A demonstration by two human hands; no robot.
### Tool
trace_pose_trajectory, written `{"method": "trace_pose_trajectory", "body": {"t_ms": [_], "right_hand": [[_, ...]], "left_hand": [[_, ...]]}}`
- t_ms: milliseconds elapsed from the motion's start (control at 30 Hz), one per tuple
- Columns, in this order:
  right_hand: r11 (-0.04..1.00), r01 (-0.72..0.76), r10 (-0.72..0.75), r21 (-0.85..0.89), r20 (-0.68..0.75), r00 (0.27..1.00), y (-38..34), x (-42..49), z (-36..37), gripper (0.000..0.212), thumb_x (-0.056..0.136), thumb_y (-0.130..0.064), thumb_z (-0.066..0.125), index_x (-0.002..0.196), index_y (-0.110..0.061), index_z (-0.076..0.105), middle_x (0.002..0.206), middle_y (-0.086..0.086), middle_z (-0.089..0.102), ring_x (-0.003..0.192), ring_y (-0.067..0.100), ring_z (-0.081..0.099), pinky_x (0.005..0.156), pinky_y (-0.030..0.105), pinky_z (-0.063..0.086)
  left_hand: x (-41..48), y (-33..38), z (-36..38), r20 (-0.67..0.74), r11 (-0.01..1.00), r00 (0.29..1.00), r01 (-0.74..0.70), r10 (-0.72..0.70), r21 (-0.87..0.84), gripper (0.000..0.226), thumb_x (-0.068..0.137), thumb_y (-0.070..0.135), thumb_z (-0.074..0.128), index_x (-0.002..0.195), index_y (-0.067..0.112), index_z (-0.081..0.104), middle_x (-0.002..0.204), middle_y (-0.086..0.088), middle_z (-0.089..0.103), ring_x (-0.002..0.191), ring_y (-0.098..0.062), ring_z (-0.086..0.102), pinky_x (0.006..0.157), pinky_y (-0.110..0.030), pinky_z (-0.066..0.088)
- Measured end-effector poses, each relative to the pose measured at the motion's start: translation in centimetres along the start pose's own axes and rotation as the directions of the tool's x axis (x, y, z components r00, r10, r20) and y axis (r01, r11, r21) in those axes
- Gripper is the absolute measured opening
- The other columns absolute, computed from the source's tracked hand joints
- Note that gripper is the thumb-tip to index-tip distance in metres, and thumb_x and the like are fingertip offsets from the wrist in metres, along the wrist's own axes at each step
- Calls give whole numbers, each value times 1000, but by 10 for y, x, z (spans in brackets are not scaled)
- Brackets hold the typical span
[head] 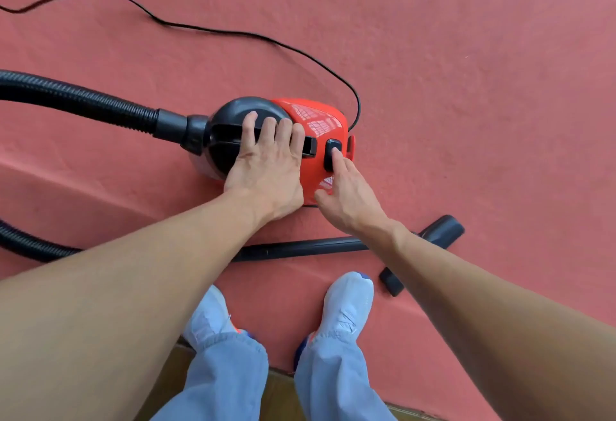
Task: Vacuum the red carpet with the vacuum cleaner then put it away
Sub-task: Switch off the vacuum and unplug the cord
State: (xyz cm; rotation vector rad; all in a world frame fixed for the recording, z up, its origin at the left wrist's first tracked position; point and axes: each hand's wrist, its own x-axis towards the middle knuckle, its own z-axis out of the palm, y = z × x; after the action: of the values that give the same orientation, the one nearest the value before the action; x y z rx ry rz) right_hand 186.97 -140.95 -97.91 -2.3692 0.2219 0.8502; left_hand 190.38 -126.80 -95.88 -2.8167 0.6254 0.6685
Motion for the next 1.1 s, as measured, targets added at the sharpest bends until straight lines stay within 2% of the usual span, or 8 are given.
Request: {"method": "trace_pose_trajectory", "body": {"t_ms": [133, 233, 367, 433, 633, 733, 833, 1100], "right_hand": [[998, 25, -27, -50, -32, 999, 4, 3, 9, 65, 81, -12, 52, 141, 1, 31, 130, 16, 47, 117, 32, 46, 97, 36, 39], [973, 52, -25, -224, 123, 992, 5, 11, 3, 63, 82, -22, 50, 136, 6, 35, 137, 27, 42, 122, 40, 45, 101, 44, 39], [981, 2, 30, -193, 163, 986, -14, 13, -27, 19, 88, -21, 51, 96, -4, 53, 92, 13, 59, 81, 30, 56, 58, 29, 40], [976, 5, 29, -216, 152, 988, -23, 4, -42, 13, 88, -16, 50, 87, -5, 57, 80, 8, 60, 74, 28, 57, 51, 28, 36], [932, 83, -77, -353, 33, 997, -59, -42, -104, 25, 84, -16, 45, 84, -5, 68, 81, 12, 67, 73, 32, 63, 63, 38, 54], [891, 172, -193, -420, -7, 981, -98, -64, -156, 30, 84, -12, 45, 95, -4, 71, 97, 14, 67, 82, 31, 65, 70, 39, 56], [890, 190, -227, -415, -42, 973, -156, -96, -212, 33, 86, -12, 47, 106, -3, 71, 112, 16, 68, 96, 33, 66, 79, 39, 56], [848, 314, -371, -427, -55, 927, -321, -220, -333, 28, 86, -13, 49, 94, 3, 70, 97, 20, 71, 90, 37, 67, 76, 45, 57]], "left_hand": [[-1, 2, -2, -13, 1000, 1000, 8, -9, -24, 68, 72, 26, 27, 136, 2, 27, 122, -12, 43, 116, -30, 42, 119, -55, 14], [-2, 0, -7, 29, 999, 1000, 10, -9, -32, 73, 70, 28, 23, 138, 2, 28, 124, -12, 41, 117, -30, 41, 119, -54, 13], [-1, -9, -21, 106, 993, 993, -28, 41, -115, 60, 80, 25, 48, 137, 7, 36, 130, -11, 45, 122, -29, 41, 115, -47, 22], [-5, -21, -35, 121, 982, 989, -68, 90, -175, 50, 84, 21, 51, 132, 9, 43, 129, -12, 49, 120, -28, 46, 107, -41, 32], [-32, -48, -117, 186, 932, 981, 23, 48, -363, 36, 90, 13, 47, 125, 6, 48, 128, -15, 48, 125, -33, 46, 97, -45, 43], [-50, -63, -184, 210, 938, 978, 69, 4, -340, 32, 94, 15, 45, 124, 8, 54, 127, -17, 58, 117, -38, 56, 83, -38, 42], [-81, -82, -265, 167, 923, 985, 96, -35, -372, 30, 94, 19, 46, 118, 10, 62, 123, -18, 63, 110, -38, 60, 81, -39, 46], [-217, -137, -465, 35, 951, 997, 82, -75, -298, 27, 96, 18, 44, 113, 7, 62, 116, -18, 66, 104, -36, 63, 70, -35, 39]]}}
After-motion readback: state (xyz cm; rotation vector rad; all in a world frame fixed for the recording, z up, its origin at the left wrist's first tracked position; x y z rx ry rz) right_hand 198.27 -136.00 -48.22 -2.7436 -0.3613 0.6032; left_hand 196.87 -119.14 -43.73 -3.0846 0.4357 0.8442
